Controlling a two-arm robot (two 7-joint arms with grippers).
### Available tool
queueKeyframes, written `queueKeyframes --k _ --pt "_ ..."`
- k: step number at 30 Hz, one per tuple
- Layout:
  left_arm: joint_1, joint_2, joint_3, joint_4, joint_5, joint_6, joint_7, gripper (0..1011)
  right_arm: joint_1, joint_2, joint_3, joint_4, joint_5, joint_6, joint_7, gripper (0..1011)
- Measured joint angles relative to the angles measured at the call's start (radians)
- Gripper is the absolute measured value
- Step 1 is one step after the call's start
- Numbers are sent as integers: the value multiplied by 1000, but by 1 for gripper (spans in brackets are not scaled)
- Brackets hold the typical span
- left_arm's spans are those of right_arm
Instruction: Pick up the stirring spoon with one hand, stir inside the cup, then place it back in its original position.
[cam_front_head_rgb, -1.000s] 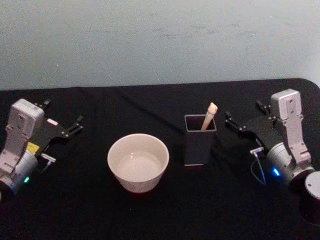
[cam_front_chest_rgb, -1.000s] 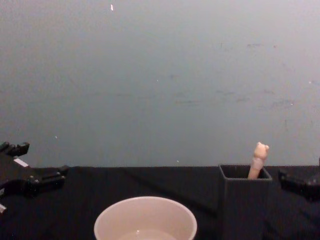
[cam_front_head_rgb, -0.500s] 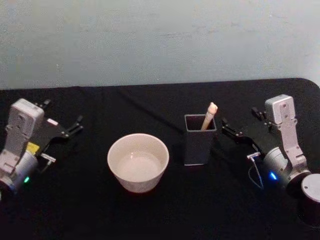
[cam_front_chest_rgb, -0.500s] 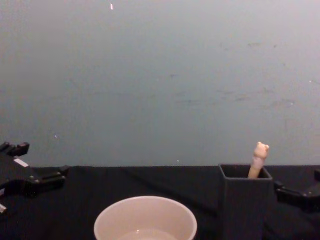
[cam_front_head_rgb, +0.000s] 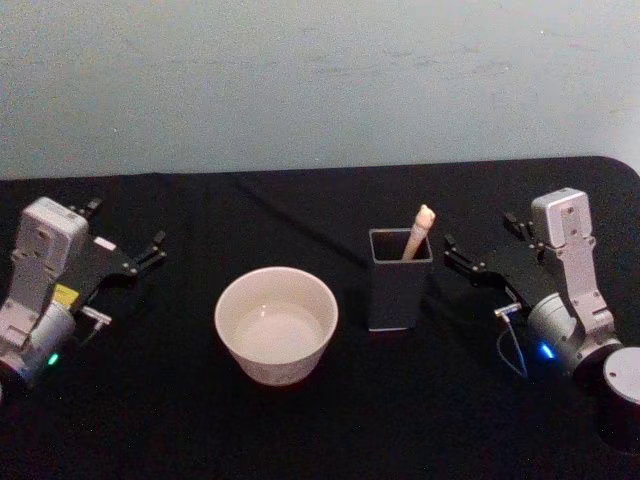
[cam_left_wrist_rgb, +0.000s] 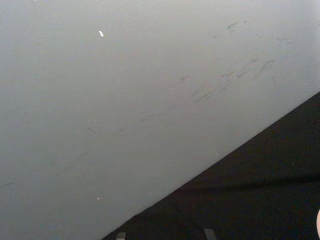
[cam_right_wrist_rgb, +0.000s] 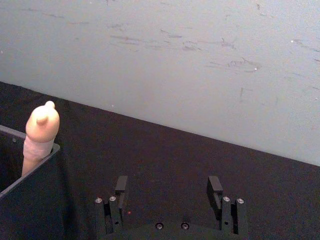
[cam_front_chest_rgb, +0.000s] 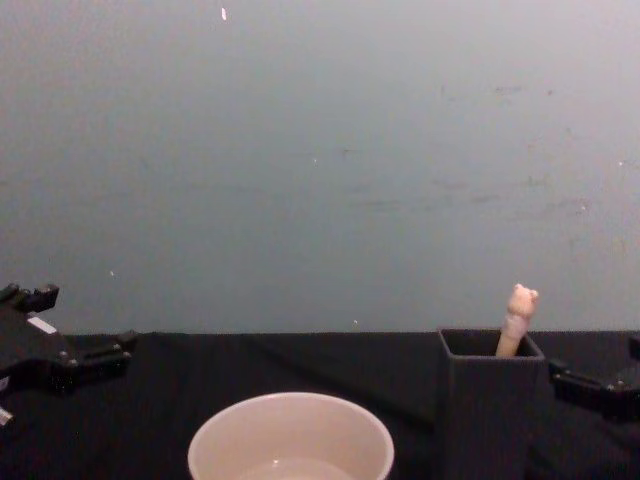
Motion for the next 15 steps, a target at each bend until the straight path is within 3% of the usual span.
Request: queueKeyframes --k 15 --pt "0 0 0 0 0 0 0 1001 0 1 0 -2 2 -1 -1 1002"
